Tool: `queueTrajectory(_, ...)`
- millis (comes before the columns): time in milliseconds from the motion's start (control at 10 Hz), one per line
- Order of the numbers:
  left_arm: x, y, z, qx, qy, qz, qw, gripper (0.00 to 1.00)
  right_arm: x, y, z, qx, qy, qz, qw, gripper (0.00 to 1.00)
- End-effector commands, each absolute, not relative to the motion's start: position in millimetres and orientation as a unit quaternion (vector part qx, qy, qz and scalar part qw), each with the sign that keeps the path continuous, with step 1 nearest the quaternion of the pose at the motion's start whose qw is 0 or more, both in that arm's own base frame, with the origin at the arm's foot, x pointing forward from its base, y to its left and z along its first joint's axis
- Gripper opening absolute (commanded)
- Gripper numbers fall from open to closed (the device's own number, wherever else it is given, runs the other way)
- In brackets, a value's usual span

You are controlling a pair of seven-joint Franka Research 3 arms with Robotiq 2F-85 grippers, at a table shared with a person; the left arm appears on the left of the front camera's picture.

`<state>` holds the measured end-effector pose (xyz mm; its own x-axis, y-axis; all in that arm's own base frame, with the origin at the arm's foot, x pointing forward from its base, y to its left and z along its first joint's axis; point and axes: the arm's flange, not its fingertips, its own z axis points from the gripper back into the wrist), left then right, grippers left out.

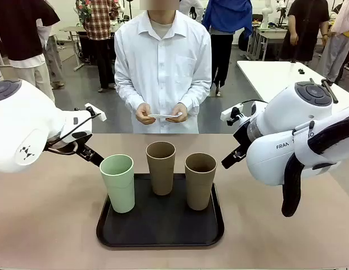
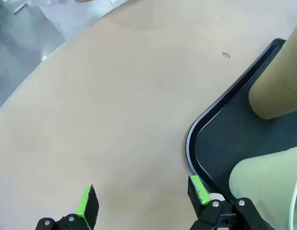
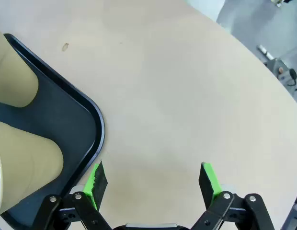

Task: Place coasters on the table and set cups on them.
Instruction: Pick up one Reusable plastic cup and place it on a coaster set by the human.

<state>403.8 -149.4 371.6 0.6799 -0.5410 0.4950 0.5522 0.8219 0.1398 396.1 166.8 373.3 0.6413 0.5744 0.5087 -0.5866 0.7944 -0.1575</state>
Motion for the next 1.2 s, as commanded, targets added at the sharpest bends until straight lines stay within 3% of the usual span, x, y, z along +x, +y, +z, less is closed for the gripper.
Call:
queueTrajectory(0,403.7,-149.6,371.6,-0.010,-0.267,-0.299,0.916,1.00,396.1,166.8,373.3,0.011,-0.277,0.320,0.906,1.00)
queueTrajectory(1100,403.7,-149.6,371.6,-0.010,-0.267,-0.299,0.916,1.00,396.1,166.8,373.3,0.011,-0.277,0.320,0.906,1.00)
